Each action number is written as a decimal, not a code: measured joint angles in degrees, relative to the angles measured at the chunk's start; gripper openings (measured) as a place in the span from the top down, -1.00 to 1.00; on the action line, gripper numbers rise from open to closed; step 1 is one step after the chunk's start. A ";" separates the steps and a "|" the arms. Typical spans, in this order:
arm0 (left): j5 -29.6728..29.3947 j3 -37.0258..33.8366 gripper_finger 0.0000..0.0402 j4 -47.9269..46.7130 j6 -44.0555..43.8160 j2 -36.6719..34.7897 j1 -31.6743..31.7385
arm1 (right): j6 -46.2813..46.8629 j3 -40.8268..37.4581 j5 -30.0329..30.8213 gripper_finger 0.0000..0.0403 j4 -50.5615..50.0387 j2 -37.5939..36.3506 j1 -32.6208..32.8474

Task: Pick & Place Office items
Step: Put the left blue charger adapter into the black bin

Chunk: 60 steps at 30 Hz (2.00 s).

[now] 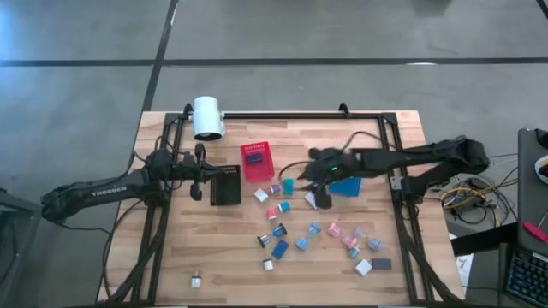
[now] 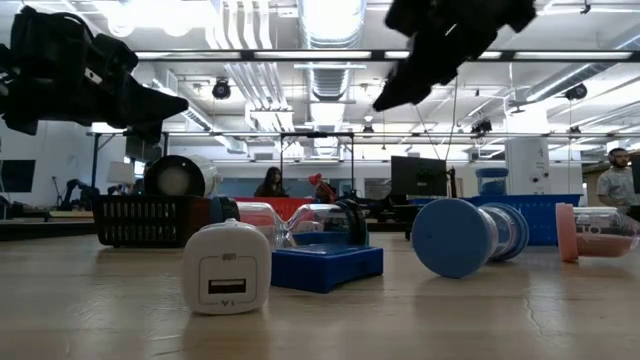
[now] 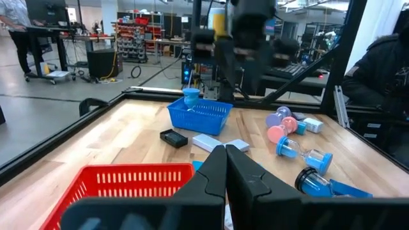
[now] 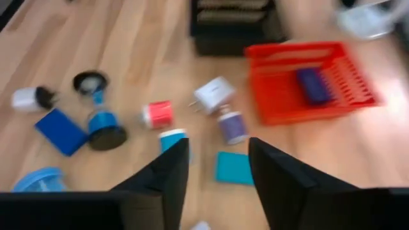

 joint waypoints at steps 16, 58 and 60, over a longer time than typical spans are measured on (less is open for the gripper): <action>0.01 0.00 0.97 -0.02 -0.72 0.00 -0.02 | -6.04 17.18 -0.18 -0.08 -9.44 26.62 4.08; 0.21 0.00 0.97 0.11 -0.49 0.01 -0.04 | -5.17 -0.46 -8.01 0.33 30.81 13.25 1.12; 0.19 0.33 0.97 0.36 -0.49 0.02 -0.14 | -4.28 -3.91 -8.27 0.33 38.28 12.44 0.38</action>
